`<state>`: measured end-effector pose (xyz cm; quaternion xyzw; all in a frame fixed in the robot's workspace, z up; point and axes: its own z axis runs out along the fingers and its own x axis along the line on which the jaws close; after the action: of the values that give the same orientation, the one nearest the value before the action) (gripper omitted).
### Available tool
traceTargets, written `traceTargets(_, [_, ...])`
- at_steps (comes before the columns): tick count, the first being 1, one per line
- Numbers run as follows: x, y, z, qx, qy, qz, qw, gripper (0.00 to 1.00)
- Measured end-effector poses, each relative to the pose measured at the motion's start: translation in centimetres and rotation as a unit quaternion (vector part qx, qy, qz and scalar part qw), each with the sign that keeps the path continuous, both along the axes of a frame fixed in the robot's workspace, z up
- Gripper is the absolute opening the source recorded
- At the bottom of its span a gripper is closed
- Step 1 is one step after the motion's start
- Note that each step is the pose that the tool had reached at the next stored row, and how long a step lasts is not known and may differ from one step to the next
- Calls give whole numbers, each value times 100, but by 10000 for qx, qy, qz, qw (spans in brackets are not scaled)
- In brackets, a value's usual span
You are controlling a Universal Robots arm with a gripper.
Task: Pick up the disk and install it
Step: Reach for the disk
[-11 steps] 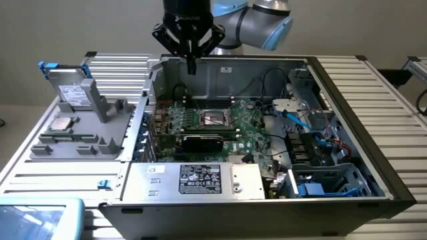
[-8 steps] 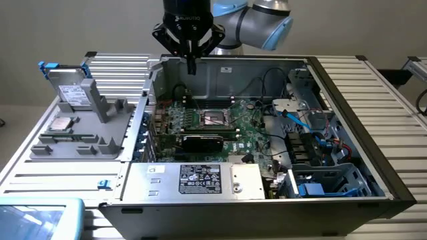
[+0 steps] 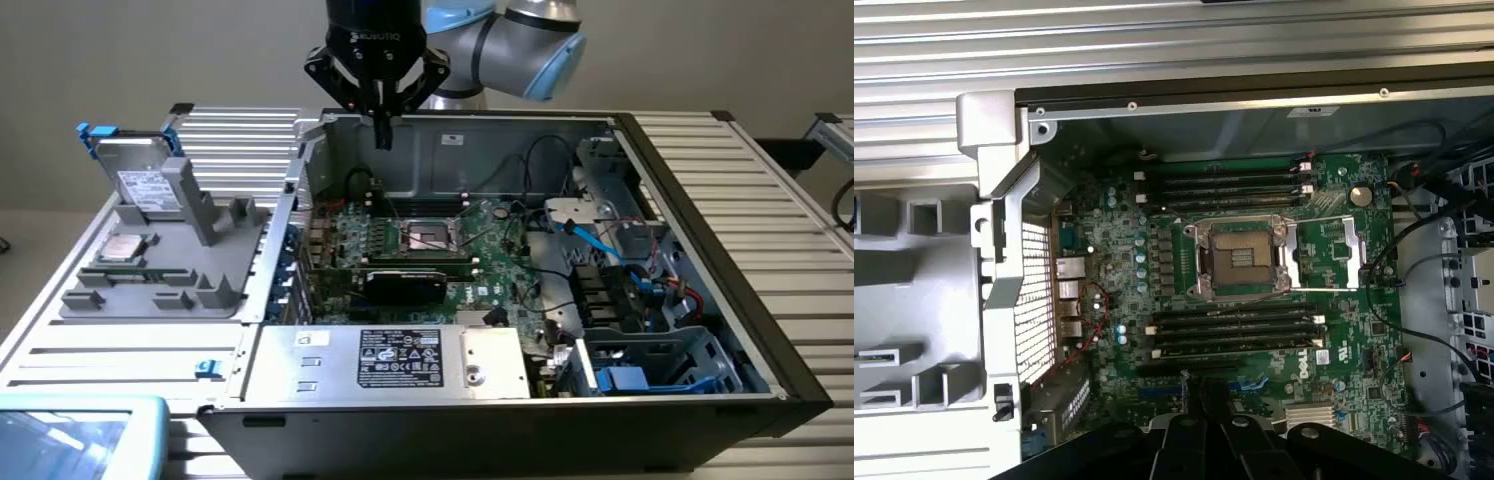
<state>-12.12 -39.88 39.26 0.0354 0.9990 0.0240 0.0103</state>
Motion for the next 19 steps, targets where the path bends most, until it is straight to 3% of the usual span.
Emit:
traceTargets(11, [-1,1,0,-1,5,0,10000,11])
traceTargets(15, [-5,14,0,-3,42,0,10000,11])
traceTargets(19, [-47,74,0,-36,64,0,10000,11])
